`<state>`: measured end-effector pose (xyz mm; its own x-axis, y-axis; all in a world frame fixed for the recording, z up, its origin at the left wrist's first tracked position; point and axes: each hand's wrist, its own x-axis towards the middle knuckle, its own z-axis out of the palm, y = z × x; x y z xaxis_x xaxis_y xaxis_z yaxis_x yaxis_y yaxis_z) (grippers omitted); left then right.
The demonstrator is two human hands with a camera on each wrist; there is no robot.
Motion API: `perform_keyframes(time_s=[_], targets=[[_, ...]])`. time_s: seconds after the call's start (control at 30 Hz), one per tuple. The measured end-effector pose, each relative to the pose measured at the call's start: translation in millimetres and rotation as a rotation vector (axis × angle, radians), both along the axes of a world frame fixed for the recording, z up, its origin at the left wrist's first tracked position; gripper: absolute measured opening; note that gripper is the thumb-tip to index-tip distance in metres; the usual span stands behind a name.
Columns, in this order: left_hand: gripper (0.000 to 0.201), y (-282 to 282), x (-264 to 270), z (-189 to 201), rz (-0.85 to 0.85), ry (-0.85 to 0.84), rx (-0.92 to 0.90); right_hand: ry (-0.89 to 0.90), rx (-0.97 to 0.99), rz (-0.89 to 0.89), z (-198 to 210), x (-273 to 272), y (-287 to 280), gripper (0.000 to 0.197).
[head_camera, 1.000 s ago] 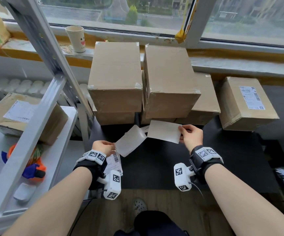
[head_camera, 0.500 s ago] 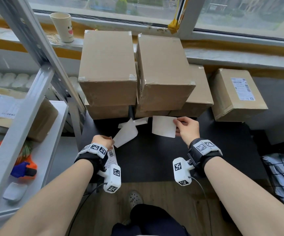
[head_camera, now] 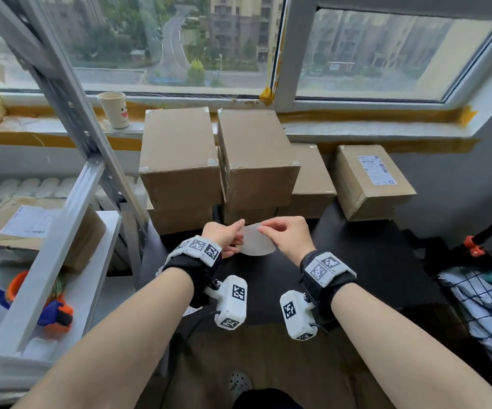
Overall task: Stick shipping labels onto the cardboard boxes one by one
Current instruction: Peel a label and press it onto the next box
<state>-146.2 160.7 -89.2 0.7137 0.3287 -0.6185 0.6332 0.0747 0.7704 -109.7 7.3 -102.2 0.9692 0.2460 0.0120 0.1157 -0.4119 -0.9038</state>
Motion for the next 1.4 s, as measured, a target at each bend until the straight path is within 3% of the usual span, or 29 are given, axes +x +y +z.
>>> perform_keyframes(time_s=[0.27, 0.4, 0.57, 0.73, 1.13, 1.4], targets=[[0.040, -15.0, -13.3, 15.9, -0.099, 0.135, 0.079, -0.021, 0.038, 0.039, 10.6, -36.5, -14.8, 0.010], [0.028, -19.6, -25.6, 18.9, -0.160, 0.165, 0.080, -0.021, 0.006, 0.078, 12.4, -53.3, -21.0, 0.010], [0.005, -22.8, -39.4, 18.9, -0.127, 0.071, 0.102, -0.008, -0.035, 0.081, 7.5, -67.9, -25.1, 0.012], [0.001, -20.8, -47.6, 14.3, -0.111, -0.013, 0.067, 0.026, -0.077, 0.089, 2.1, -78.7, -25.6, 0.011], [0.020, -22.6, -51.3, -1.0, -0.085, -0.257, 0.168, 0.012, -0.132, 0.065, 5.3, -93.2, -31.4, 0.019], [0.014, -40.1, -37.2, 2.3, -0.167, -0.347, 0.098, -0.082, -0.140, -0.215, 11.9, -67.0, -69.2, 0.023]])
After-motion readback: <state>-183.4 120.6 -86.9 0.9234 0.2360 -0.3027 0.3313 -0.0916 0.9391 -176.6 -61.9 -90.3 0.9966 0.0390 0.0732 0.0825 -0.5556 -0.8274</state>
